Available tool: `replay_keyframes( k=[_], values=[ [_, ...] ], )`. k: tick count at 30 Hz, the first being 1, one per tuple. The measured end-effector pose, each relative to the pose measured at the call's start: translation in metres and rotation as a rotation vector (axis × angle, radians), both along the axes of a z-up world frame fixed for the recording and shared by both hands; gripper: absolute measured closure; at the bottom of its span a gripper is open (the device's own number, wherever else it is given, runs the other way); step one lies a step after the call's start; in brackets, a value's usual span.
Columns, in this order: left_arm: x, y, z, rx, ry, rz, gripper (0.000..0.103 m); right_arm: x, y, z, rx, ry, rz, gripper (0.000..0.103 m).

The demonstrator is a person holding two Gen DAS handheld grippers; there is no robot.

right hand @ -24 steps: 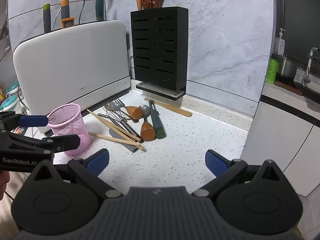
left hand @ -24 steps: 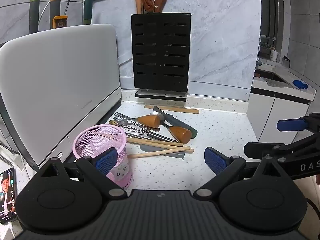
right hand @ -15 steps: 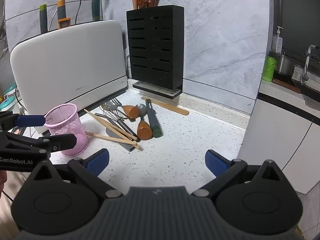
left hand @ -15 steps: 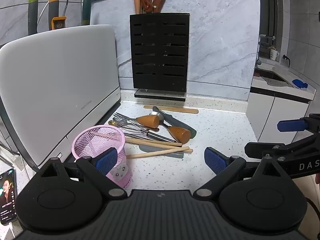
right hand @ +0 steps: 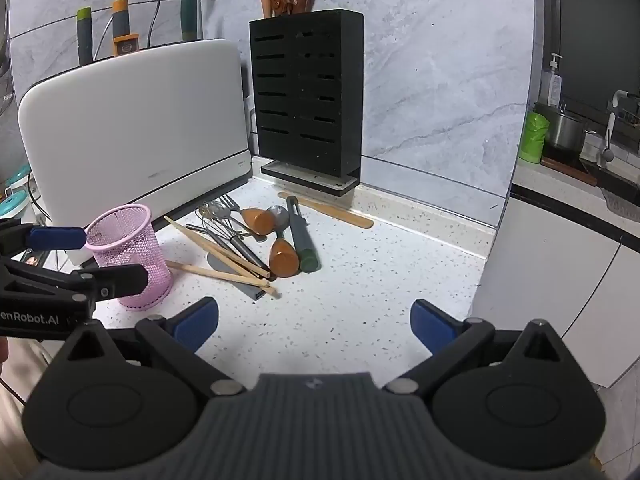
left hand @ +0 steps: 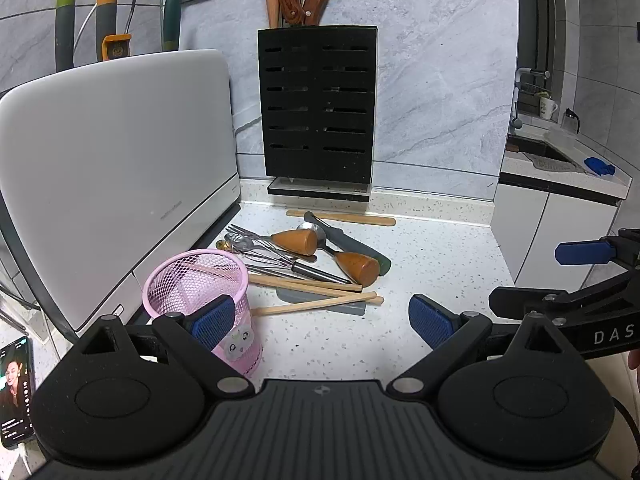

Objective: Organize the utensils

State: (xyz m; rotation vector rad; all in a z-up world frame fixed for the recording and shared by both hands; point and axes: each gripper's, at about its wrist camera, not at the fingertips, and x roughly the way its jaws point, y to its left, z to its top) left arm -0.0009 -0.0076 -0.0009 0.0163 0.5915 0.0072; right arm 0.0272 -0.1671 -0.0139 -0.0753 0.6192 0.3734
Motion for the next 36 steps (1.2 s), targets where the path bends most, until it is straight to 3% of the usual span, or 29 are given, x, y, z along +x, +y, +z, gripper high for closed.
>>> replay_keyframes(
  k=[36],
  values=[
    [-0.0019, 0.0016, -0.0005, -0.004, 0.007, 0.000, 0.000, -0.0037, 0.0018, 0.0011, -0.017, -0.010, -0.010, 0.003]
  ],
)
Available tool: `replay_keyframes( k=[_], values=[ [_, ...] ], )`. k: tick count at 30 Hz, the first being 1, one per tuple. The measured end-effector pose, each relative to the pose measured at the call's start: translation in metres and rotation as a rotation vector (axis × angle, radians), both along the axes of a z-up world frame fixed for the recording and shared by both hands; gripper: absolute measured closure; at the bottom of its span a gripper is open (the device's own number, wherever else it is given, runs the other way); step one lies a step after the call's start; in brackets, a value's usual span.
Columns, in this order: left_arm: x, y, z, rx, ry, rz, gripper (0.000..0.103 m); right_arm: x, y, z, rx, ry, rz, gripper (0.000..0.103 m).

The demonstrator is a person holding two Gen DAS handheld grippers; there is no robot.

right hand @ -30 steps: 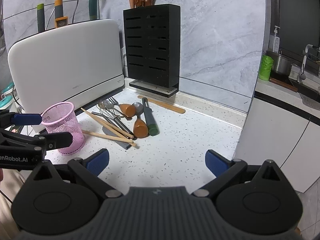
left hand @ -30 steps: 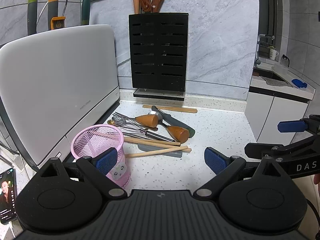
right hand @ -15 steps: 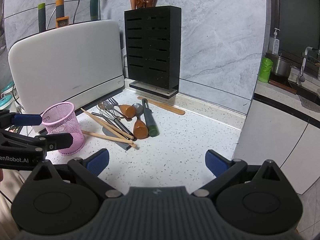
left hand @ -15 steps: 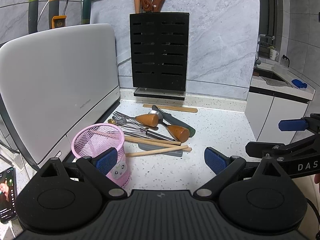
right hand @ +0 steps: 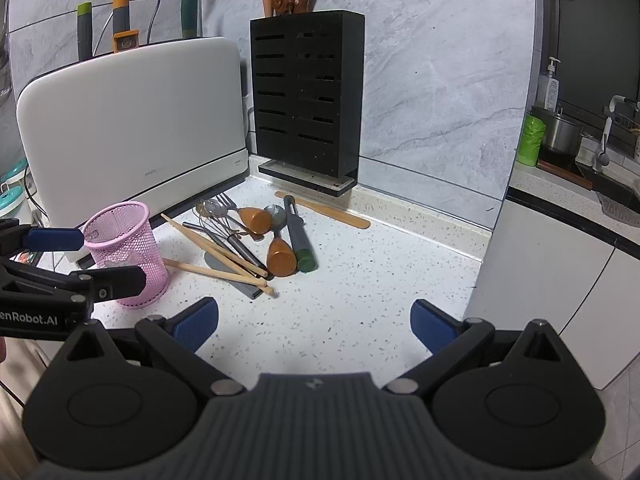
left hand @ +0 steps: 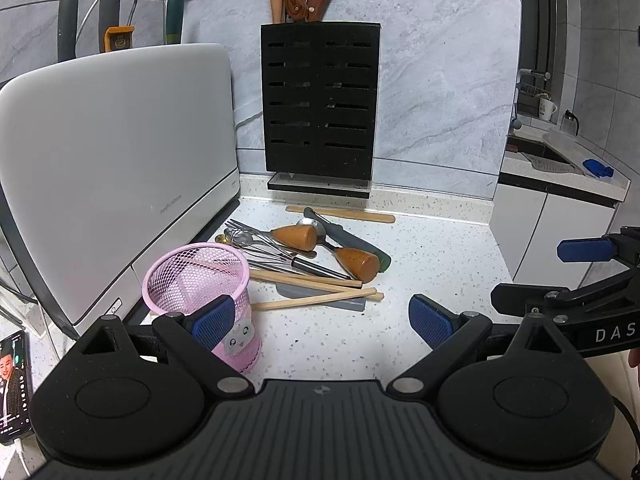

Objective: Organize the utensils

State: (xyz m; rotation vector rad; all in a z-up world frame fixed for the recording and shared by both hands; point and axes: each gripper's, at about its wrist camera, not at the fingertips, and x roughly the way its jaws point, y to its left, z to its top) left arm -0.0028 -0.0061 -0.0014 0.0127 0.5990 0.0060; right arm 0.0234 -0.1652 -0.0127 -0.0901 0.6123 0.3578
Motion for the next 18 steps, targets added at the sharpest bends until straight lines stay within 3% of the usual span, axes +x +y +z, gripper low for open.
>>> replay_keyframes(
  k=[18],
  values=[
    [-0.0005, 0.0006, -0.0022, -0.006, 0.002, 0.004, 0.000, -0.0016, 0.0012, -0.0028, 0.000, 0.008, -0.001, 0.003]
  ],
)
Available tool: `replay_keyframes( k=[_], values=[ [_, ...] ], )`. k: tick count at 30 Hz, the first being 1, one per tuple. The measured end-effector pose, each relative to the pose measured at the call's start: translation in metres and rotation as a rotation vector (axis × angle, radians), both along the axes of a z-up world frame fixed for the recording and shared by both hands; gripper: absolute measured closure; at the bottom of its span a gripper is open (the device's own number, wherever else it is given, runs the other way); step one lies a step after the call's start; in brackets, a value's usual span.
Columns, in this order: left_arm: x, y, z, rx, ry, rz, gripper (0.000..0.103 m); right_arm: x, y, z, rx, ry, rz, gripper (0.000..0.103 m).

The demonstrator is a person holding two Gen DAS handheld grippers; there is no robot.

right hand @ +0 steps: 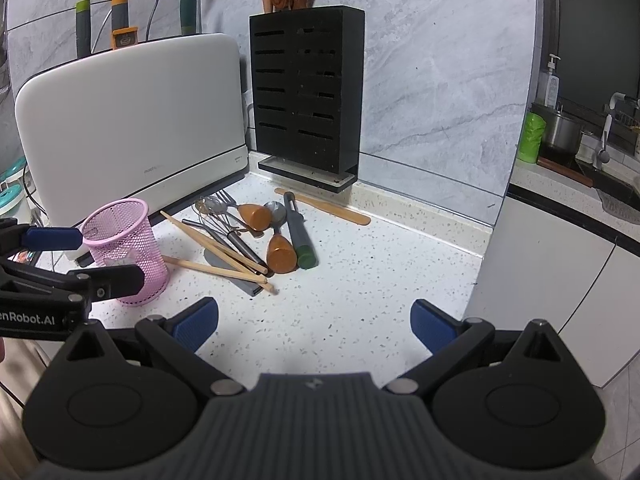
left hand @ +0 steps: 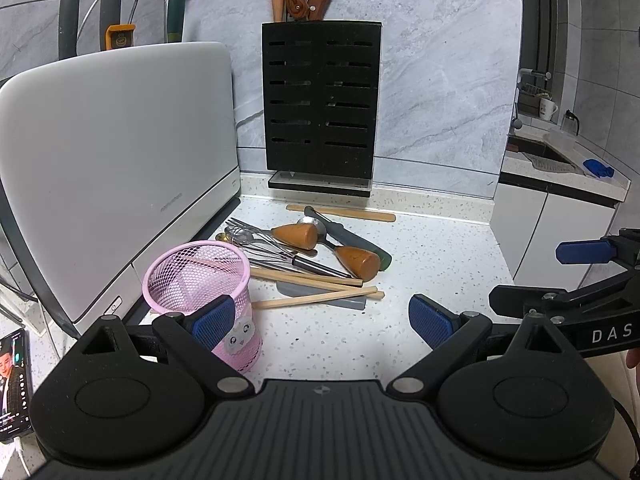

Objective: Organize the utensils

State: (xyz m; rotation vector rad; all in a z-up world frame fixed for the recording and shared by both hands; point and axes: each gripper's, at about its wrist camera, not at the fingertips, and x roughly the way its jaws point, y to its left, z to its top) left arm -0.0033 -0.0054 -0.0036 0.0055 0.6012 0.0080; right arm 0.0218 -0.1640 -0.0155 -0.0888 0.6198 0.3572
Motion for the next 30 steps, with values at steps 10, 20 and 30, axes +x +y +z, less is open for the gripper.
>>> replay_keyframes(
  k=[10, 20, 30],
  values=[
    [0.001, 0.002, -0.001, -0.007, 0.003, 0.004, 0.000, 0.004, 0.001, -0.002, -0.001, 0.010, -0.002, 0.003],
    [0.000, 0.013, -0.004, -0.015, -0.005, 0.030, 0.000, 0.006, 0.006, -0.004, -0.012, 0.018, 0.013, 0.003],
    [0.001, 0.028, -0.009, 0.045, -0.061, 0.039, 0.000, 0.022, 0.011, -0.012, 0.023, 0.051, 0.043, 0.003]
  ],
)
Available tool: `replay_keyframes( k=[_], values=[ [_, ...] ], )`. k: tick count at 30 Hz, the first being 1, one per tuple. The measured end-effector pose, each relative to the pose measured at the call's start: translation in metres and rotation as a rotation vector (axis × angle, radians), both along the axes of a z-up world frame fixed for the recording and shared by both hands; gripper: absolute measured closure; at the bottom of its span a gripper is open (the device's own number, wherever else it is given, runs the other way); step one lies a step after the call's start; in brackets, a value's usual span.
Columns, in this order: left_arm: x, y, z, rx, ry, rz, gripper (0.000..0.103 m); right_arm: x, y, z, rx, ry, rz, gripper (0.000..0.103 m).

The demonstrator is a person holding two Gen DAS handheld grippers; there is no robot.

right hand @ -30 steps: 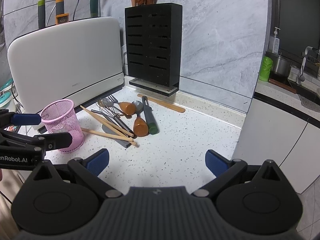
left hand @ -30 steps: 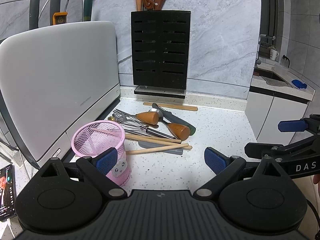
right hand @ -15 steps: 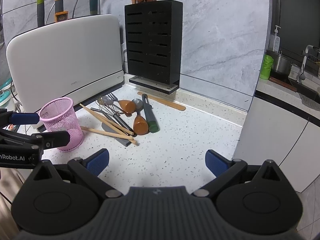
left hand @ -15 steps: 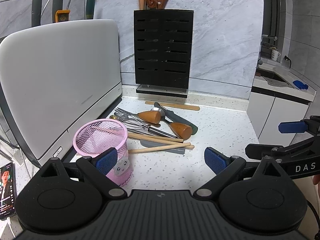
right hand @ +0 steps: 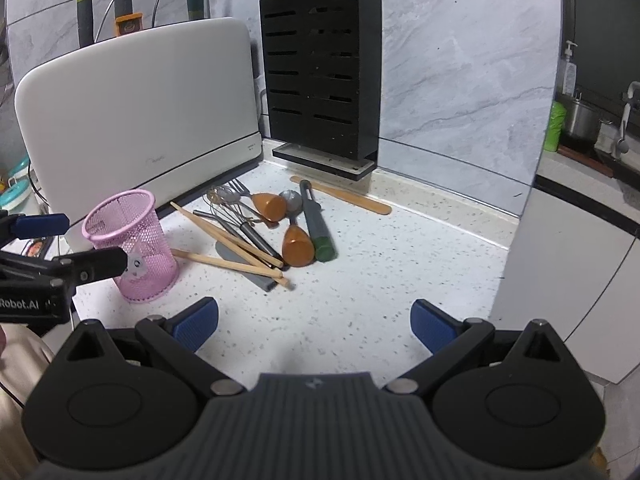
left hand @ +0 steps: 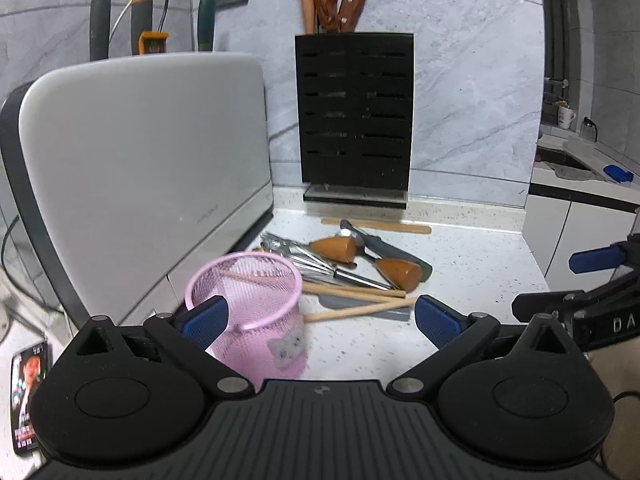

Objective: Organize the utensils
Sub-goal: 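Grasp the pink mesh cup with the left tool and lift it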

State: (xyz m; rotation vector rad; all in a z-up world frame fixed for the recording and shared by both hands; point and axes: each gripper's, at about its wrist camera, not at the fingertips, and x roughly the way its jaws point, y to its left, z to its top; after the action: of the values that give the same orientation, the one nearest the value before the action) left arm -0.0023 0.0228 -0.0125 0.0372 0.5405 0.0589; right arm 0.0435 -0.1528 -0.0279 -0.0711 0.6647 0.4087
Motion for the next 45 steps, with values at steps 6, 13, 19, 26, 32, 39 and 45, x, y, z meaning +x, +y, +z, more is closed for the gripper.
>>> replay_keyframes(
  k=[6, 13, 19, 26, 32, 39, 45],
  values=[
    [0.000, 0.013, -0.002, 0.012, -0.001, 0.071, 0.000, 0.012, 0.007, -0.007, -0.012, 0.020, 0.007, 0.003],
    [0.013, 0.026, -0.012, -0.005, 0.030, 0.110, 0.000, 0.028, 0.019, -0.016, 0.012, 0.041, 0.053, 0.003],
    [0.028, 0.035, -0.019, -0.007, 0.056, 0.123, 0.000, 0.049, 0.035, -0.016, 0.003, 0.015, 0.163, 0.003],
    [0.044, 0.043, -0.026, -0.017, 0.088, 0.135, 0.000, 0.070, 0.059, -0.016, -0.114, -0.037, 0.310, 0.005],
    [0.053, 0.050, -0.031, -0.061, 0.108, 0.134, 0.000, 0.083, 0.075, -0.020, -0.155, -0.023, 0.426, 0.023],
    [0.055, 0.051, -0.031, -0.053, 0.116, 0.120, 0.005, 0.097, 0.097, -0.025, -0.232, 0.019, 0.583, 0.039],
    [0.057, 0.053, -0.027, -0.052, 0.150, 0.078, 0.012, 0.107, 0.121, -0.027, -0.288, 0.055, 0.707, 0.058]
  ],
)
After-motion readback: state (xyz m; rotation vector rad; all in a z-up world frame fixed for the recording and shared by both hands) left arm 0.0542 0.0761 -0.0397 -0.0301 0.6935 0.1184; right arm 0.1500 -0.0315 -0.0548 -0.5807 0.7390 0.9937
